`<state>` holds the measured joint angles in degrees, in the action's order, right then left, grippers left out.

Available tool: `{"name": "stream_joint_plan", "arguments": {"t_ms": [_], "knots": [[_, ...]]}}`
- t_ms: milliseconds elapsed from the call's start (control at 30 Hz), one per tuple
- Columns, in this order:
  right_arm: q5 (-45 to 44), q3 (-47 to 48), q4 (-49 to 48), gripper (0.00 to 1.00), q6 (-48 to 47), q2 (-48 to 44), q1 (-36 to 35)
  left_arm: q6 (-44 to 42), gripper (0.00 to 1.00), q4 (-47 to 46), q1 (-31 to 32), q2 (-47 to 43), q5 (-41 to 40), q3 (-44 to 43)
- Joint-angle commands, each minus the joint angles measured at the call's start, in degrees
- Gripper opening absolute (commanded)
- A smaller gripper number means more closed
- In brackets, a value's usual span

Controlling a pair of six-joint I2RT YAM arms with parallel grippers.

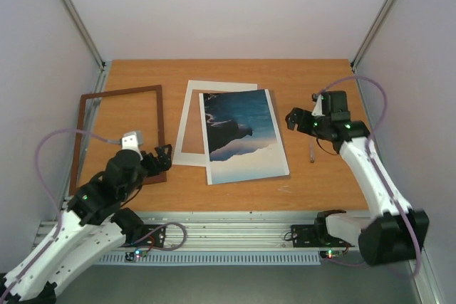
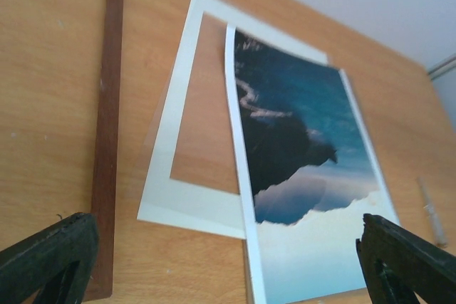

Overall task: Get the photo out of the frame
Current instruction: Reset both arms

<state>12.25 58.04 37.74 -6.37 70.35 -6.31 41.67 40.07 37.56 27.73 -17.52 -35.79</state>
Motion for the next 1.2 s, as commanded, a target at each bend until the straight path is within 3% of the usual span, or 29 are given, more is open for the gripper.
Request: {"name": "stream_joint_plan", "arguments": {"t_ms": [0, 267, 533, 1167], "knots": [[-1.82, -0.78, 7.62, 0.99, 0.82, -12.23, 0.33, -1.40, 0.99, 10.14, -0.43, -6.75, -4.13, -6.95], [-4.11, 1.50, 18.19, 0.99, 1.10, -34.00, 0.33, -5.05, 0.99, 22.43, -0.38, -14.48, -6.34, -17.06], [-6.21, -7.03, 16.32, 0.98, 1.94, -50.56, 0.29, -7.25, 0.99, 22.31, -0.38, -23.25, -5.91, -14.39], [-8.93, -7.38, 17.15, 0.98, 3.29, -50.38, 0.31, -4.93, 0.99, 24.38, -0.39, -25.23, -8.86, -13.87]]}}
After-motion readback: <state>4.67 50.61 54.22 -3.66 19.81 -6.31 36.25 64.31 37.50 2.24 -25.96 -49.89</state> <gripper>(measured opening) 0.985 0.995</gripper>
